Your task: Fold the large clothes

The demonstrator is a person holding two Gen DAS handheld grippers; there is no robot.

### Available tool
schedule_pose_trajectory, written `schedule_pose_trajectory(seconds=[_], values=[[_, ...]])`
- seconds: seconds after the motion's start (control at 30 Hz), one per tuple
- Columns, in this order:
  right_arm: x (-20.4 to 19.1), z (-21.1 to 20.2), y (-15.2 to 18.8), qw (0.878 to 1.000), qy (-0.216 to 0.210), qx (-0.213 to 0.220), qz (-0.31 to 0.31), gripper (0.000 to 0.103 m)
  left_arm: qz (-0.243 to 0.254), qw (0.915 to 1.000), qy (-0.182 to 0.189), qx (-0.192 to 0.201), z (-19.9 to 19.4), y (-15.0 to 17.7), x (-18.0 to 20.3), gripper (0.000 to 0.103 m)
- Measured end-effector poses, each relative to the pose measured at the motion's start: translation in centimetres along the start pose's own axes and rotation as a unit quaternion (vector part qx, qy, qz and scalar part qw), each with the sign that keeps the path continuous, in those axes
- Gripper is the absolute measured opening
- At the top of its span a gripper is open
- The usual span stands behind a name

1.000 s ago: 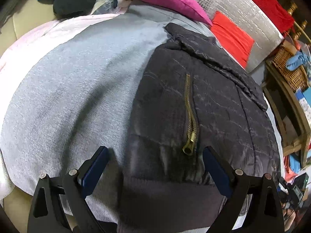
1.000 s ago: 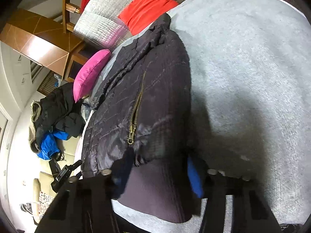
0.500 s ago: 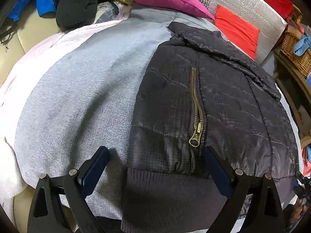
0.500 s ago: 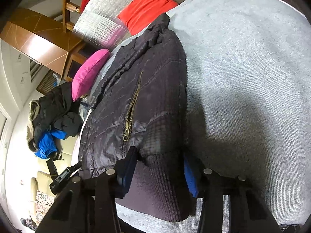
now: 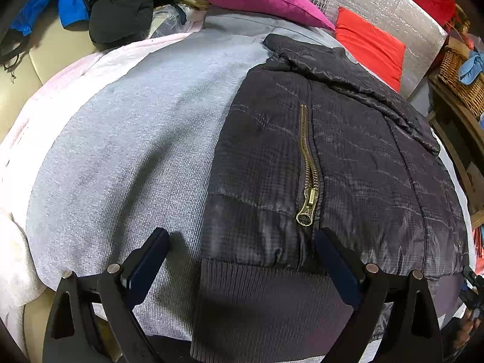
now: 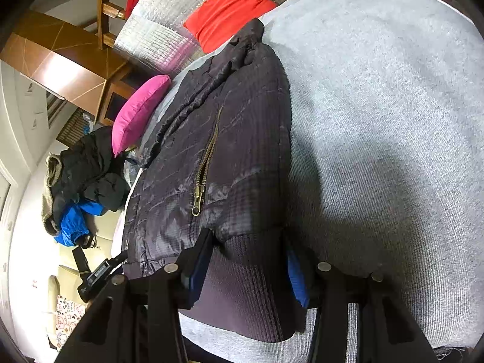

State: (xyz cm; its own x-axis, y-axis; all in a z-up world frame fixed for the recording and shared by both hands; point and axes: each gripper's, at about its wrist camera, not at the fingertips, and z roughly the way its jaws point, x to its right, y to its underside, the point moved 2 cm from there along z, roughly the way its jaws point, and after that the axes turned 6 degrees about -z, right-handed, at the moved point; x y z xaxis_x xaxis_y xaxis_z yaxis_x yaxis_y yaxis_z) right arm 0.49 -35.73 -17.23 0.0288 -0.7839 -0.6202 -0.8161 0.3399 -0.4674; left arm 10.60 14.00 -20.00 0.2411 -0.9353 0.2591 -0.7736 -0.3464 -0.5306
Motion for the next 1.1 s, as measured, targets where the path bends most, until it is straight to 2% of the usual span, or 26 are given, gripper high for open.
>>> schedule_pose_trajectory(seconds=[0.13,0.23,0.33,0.4,0.47,0.53,0.6,0.67,0.77,0.9,1.03,1.1], values=[[-1.0,-0.3,-0.2,0.999,0.027,-0.003,-0.016,0.051,0.000,0.9999,0.003,0.012,-0.7,0.0,0.0,0.097],[-1.9,-2.0,-1.6,0.996,0.069,0.024,-0.046,0.051,-0.015,0.9997,0.004,0.020,-1.5,-0.1,-0.4,0.097],[-2.1,-3.3,-4.1,0.989,0.121,0.050,-0.068,0.054,-0.023,0.9986,-0.008,0.047,-2.5,-1.9,0.0,0.097],[-2.3,-3.0,-6.4,0.988,0.129,0.049,-0.077,0.057,-0.015,0.9978,-0.007,0.064,-2.9,-3.9,1.1,0.097],[-2.7,-2.2,-9.0,0.988,0.121,0.049,-0.083,0.061,0.007,0.9972,0.004,0.074,-2.7,-6.6,3.1,0.097],[-3.3,-0.6,-12.2,0.990,0.094,0.050,-0.090,0.066,0.028,0.9957,0.014,0.087,-2.2,-9.1,4.9,0.097],[-3.4,1.3,-15.3,0.992,0.080,0.051,-0.085,0.067,0.043,0.9948,0.037,0.085,-0.9,-11.8,6.3,0.097],[-3.1,3.5,-18.6,0.994,0.068,0.046,-0.072,0.067,0.036,0.9954,0.054,0.071,1.7,-15.1,7.3,0.097],[-2.3,6.9,-23.5,0.996,0.062,0.044,-0.055,0.067,0.019,0.9973,0.053,0.047,5.7,-19.5,7.8,0.097],[-0.4,11.5,-30.2,0.997,0.060,0.037,-0.039,0.067,0.009,0.9976,0.059,0.034,10.0,-24.2,8.9,0.097],[1.6,15.9,-34.5,0.998,0.058,0.017,-0.025,0.067,0.005,0.9978,0.065,0.015,14.1,-27.8,9.9,0.097],[2.1,17.6,-35.6,0.998,0.050,0.005,-0.026,0.067,0.003,0.9978,0.067,0.003,16.3,-29.3,10.2,0.097]])
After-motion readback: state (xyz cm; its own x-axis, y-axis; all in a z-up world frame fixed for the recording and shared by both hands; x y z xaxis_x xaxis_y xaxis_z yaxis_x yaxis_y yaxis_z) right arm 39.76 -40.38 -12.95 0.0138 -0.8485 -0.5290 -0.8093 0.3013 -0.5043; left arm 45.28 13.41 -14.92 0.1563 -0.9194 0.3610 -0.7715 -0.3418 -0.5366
